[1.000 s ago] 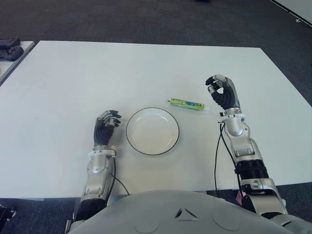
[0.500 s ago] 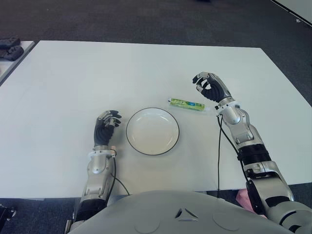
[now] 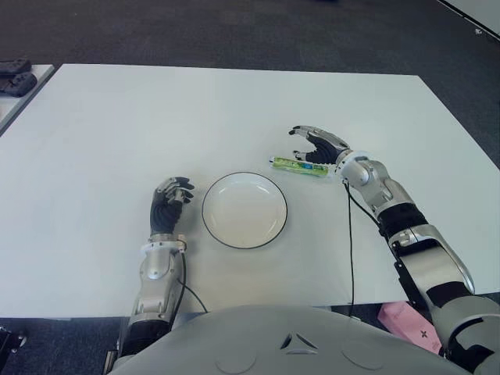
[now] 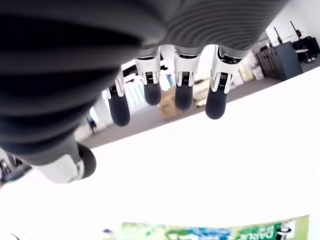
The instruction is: Put the toothpaste on the table into the plate.
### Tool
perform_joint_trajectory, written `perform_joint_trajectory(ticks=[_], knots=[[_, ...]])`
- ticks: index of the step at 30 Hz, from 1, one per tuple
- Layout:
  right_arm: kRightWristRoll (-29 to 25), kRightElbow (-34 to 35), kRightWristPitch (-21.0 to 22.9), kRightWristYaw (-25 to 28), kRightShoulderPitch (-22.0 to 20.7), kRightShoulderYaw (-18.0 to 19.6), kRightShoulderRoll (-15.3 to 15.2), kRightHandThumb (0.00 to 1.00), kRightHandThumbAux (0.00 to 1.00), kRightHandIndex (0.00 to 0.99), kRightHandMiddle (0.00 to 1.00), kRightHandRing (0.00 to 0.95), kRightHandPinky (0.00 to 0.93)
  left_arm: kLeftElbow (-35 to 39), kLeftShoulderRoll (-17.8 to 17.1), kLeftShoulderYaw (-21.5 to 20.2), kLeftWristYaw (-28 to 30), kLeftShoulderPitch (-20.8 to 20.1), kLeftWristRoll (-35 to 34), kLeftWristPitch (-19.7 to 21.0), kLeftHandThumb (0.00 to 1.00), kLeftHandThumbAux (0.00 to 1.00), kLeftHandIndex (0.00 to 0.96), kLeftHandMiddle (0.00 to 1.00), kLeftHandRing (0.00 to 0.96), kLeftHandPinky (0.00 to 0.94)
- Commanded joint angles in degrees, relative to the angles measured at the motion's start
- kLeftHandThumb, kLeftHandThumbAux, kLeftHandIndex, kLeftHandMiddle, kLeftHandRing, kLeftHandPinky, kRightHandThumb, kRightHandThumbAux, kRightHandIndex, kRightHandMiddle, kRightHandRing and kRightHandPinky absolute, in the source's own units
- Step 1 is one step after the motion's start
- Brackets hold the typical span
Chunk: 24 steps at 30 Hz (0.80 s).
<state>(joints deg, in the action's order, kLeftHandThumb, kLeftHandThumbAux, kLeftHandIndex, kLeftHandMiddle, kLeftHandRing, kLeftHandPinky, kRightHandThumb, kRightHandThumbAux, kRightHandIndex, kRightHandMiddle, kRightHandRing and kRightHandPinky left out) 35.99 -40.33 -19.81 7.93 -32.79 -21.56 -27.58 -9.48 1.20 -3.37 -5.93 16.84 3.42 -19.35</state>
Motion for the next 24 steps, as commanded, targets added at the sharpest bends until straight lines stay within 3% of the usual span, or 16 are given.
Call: perform_joint_trajectory(ticks=[1, 9, 24], knots=[[2.11, -6.15, -2.23, 0.60, -3.30, -2.98, 0.04, 0.505, 0.354, 0.002, 0.002, 0.003, 0.005, -1.53, 0.61, 0.19, -0.68, 1.39, 0.28, 1.46, 0.833, 0.680, 0.405, 0.483, 0.552, 0.535], [5.18, -11.94, -3.25, -1.01, -6.20, -6.66, 0.11, 0.516, 0.220, 0.000, 0.000, 0.000, 0.000, -2.02, 0.66, 0.04, -1.23, 1.57, 0.75, 0.38, 0.833, 0.682, 0.393, 0.493, 0.561, 0.536], [9.37, -16.17, -2.57, -4.30, -7.85, -11.35, 0.26, 0.536, 0.149, 0.000, 0.000, 0.000, 0.000, -1.90, 0.69, -0.08, -1.30, 1.55, 0.79, 1.48, 0.833, 0.682, 0.394, 0.490, 0.555, 0.528]])
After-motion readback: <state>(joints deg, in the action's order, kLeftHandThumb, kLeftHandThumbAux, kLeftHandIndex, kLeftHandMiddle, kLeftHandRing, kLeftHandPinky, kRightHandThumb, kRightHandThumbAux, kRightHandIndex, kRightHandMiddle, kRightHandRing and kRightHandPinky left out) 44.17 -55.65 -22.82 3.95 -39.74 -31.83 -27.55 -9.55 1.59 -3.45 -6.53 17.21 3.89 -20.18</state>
